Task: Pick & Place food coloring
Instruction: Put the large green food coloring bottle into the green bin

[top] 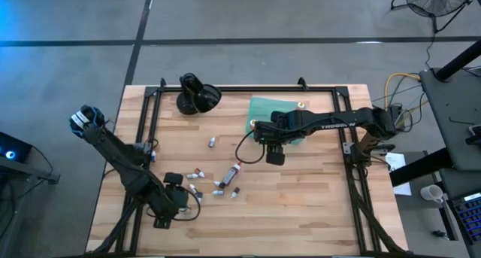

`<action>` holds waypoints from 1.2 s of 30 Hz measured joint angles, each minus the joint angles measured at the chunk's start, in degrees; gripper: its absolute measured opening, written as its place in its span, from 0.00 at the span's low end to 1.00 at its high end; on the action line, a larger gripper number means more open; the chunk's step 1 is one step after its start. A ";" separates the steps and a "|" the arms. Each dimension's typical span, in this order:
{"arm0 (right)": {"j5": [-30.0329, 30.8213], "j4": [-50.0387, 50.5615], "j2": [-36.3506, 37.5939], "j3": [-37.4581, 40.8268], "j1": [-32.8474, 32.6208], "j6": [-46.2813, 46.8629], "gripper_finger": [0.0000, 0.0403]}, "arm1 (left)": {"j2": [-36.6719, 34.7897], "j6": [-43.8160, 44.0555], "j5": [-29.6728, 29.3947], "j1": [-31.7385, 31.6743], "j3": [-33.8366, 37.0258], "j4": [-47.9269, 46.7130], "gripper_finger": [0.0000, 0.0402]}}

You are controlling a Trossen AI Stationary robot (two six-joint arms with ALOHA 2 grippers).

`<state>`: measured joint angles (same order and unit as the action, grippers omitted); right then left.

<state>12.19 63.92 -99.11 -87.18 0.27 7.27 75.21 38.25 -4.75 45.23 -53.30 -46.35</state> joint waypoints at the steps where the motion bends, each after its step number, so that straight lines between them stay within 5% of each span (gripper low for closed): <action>1: 0.00 0.00 0.00 0.00 0.00 0.04 0.49 | 0.90 -0.36 -0.20 0.01 0.00 0.63 0.50; 29: -0.04 0.03 0.00 0.00 0.00 0.04 0.49 | 3.63 0.85 -4.72 0.04 -1.90 -1.09 0.49; 36: -0.04 0.02 0.00 0.00 0.00 0.04 0.49 | 3.64 0.80 -4.61 0.04 -1.84 -1.09 0.35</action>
<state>12.15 63.94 -99.11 -87.18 0.27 7.31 78.85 39.05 -9.37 45.28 -55.13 -47.44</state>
